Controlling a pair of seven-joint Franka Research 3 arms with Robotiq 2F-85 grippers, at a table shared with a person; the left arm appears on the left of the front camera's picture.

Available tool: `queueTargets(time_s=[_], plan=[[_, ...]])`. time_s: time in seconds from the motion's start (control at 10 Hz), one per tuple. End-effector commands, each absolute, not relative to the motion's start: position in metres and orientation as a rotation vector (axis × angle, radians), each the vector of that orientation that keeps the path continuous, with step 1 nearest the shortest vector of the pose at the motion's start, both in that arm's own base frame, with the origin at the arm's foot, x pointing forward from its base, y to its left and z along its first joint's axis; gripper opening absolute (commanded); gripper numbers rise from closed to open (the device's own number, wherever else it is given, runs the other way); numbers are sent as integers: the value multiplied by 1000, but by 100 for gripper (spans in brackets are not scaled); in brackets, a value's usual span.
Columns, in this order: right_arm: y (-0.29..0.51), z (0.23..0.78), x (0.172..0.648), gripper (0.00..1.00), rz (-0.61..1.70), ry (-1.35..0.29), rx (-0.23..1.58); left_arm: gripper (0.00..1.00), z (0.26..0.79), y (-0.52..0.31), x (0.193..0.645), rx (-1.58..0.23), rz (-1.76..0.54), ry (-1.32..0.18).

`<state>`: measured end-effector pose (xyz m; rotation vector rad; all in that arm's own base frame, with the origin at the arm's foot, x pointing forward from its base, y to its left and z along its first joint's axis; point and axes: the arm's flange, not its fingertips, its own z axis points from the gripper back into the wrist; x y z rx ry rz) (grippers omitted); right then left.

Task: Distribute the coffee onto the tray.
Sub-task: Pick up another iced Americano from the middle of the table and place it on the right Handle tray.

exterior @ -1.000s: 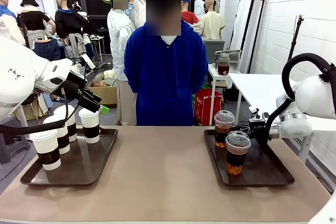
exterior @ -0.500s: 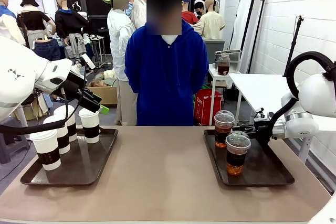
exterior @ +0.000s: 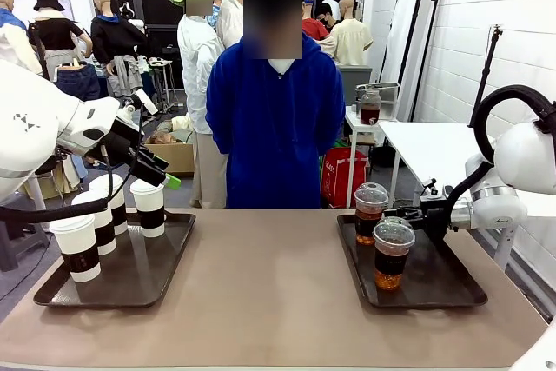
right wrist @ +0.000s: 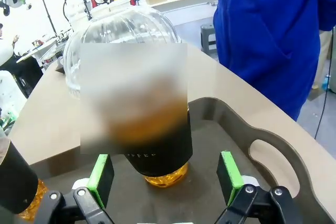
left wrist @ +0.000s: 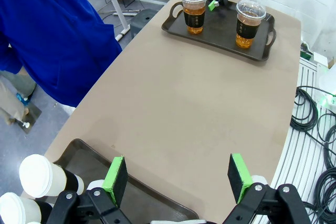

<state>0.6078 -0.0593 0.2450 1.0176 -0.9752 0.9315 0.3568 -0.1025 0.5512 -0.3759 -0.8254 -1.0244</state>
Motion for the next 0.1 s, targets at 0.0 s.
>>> queueTargets(time_s=[0.0], plan=[[-59,245,608,100,938,-980,1022,100,549,-100,359,-391,-1044,-831]])
